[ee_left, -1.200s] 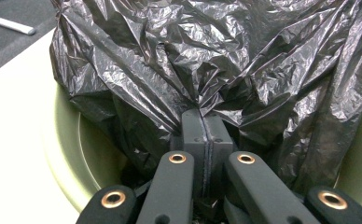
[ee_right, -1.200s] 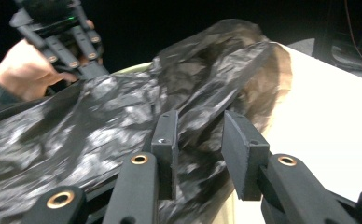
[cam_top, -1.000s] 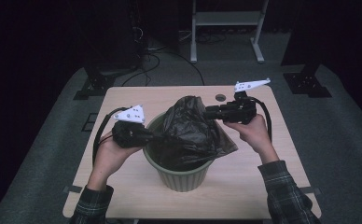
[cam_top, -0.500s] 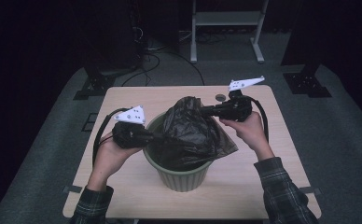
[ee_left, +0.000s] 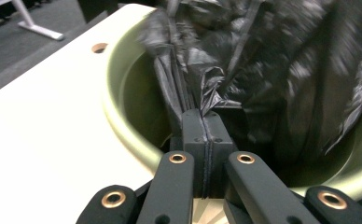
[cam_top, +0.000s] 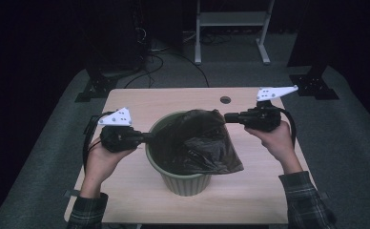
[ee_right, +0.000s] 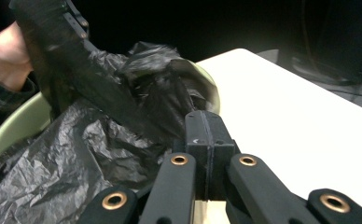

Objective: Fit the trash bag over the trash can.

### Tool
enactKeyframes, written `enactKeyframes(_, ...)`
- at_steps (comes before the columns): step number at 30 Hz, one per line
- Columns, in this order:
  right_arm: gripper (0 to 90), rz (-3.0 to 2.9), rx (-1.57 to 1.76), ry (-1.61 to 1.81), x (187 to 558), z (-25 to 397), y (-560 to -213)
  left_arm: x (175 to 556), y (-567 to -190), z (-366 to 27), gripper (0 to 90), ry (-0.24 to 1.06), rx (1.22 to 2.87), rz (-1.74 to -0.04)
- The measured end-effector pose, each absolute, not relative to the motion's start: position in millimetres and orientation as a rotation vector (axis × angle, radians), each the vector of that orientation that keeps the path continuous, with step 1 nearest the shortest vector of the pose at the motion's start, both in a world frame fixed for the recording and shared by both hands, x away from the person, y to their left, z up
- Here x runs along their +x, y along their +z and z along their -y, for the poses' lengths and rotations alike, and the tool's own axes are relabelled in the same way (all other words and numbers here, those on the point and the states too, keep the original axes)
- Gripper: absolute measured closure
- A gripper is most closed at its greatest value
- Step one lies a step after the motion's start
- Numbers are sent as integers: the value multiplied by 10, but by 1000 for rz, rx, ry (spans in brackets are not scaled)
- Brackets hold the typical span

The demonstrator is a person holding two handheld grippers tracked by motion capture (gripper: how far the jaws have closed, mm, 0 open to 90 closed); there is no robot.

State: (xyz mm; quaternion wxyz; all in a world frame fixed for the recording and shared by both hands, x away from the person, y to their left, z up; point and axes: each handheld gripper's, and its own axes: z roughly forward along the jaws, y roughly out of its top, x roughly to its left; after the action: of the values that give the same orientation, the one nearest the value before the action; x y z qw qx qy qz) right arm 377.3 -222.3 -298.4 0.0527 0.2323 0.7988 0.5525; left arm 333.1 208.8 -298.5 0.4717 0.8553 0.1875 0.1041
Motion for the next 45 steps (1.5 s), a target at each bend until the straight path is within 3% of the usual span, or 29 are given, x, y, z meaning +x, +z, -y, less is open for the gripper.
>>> enactKeyframes(15, 900, -2319, 785, 1613, 3566, 2712, -3004, 3199, -2991, -2475, 900, 354, 2052, -563)
enactKeyframes(18, 900, -2335, 769, 1657, 3529, 2713, -3028, 3182, -3019, -2484, 899, 324, 2026, -541)
enactKeyframes(19, 873, -2324, 756, 1658, 3507, 2700, -3023, 3176, -3020, -2467, 899, 324, 2033, -538)
enactKeyframes(20, 780, -2312, 750, 1668, 3490, 2684, -3004, 3175, -3019, -2452, 899, 325, 2040, -534)
enactKeyframes(23, 692, -2292, 722, 1728, 3491, 2635, -2898, 3180, -3013, -2406, 899, 319, 2050, -522)
enactKeyframes(35, 560, -2378, 620, 1829, 3943, 2076, -2624, 3205, -3010, -2332, 899, 299, 2064, -502)
enactKeyframes(37, 561, -2396, 615, 1829, 3965, 2028, -2627, 3206, -3007, -2335, 899, 299, 2065, -496)
enactKeyframes(38, 678, -2436, 593, 1804, 3987, 1945, -2646, 3204, -3005, -2335, 899, 301, 2061, -498)
enactKeyframes(39, 678, -2436, 593, 1804, 3987, 1945, -2646, 3204, -3005, -2335, 899, 301, 2061, -498)
enactKeyframes(40, 852, -2455, 568, 1748, 3954, 1887, -2662, 3198, -3000, -2339, 899, 301, 2056, -499)
enactKeyframes(41, 900, -2457, 560, 1734, 3933, 1876, -2667, 3198, -3000, -2339, 899, 301, 2056, -499)
enactKeyframes(45, 900, -2469, 508, 1742, 3788, 1885, -2673, 3152, -2993, -2340, 898, 294, 2040, -489)
